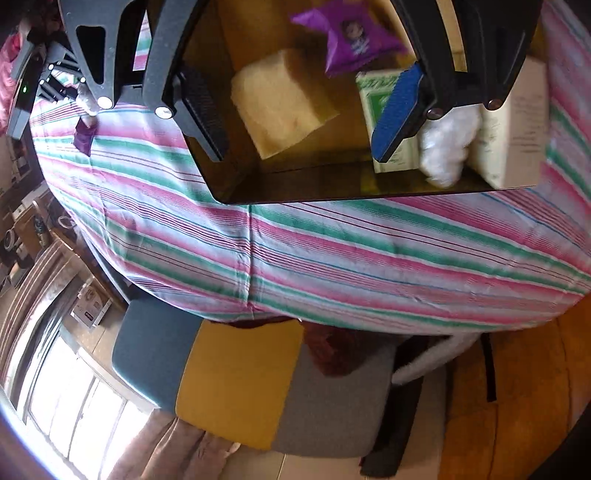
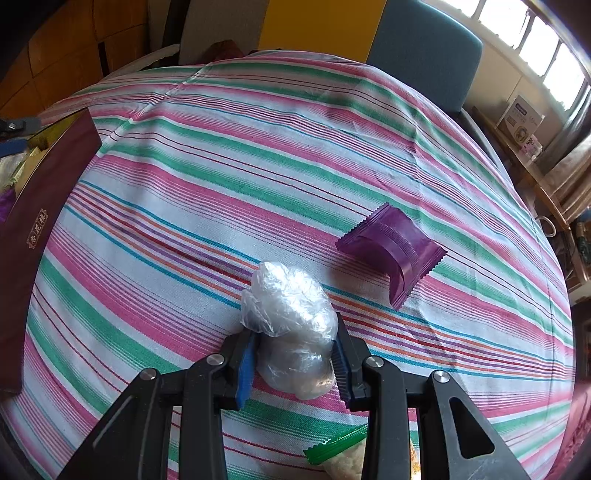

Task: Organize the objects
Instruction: 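Carry the yellow sponge into the gold tray with the left gripper and release, then carry the clear plastic bag into the gold tray with the right gripper and release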

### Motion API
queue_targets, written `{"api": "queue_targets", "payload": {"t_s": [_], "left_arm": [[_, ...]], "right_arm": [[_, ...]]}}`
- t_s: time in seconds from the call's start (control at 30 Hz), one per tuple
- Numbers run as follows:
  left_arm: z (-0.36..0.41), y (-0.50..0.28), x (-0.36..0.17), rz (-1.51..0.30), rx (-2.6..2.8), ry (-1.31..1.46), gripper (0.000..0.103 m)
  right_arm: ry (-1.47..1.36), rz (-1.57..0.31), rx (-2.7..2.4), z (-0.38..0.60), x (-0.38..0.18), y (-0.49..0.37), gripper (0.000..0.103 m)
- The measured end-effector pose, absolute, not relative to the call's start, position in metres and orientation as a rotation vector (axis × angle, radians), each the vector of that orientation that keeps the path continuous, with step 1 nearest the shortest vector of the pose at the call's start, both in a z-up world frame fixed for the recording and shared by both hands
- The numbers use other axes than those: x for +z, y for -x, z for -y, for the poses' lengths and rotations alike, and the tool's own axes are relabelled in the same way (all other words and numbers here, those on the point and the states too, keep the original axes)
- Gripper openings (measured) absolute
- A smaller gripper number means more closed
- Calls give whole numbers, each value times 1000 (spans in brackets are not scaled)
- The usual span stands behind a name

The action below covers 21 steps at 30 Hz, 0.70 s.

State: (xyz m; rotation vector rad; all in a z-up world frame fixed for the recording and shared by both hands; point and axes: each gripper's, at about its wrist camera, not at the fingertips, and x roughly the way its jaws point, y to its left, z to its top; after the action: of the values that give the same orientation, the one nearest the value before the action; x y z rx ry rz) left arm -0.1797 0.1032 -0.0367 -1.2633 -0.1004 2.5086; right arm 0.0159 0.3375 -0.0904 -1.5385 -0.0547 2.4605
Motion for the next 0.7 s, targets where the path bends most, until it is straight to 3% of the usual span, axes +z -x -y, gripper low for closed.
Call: {"api": "queue_targets", "payload": {"t_s": [0.23, 0.7], "left_arm": [[-98, 118, -23, -38, 2568, 1174, 81], [-93, 48, -18, -135, 2595, 1107, 81]], "right_arm": [[1536, 67, 2460, -337, -91, -16, 36], [1519, 98, 2462, -332, -90, -18, 35]]}}
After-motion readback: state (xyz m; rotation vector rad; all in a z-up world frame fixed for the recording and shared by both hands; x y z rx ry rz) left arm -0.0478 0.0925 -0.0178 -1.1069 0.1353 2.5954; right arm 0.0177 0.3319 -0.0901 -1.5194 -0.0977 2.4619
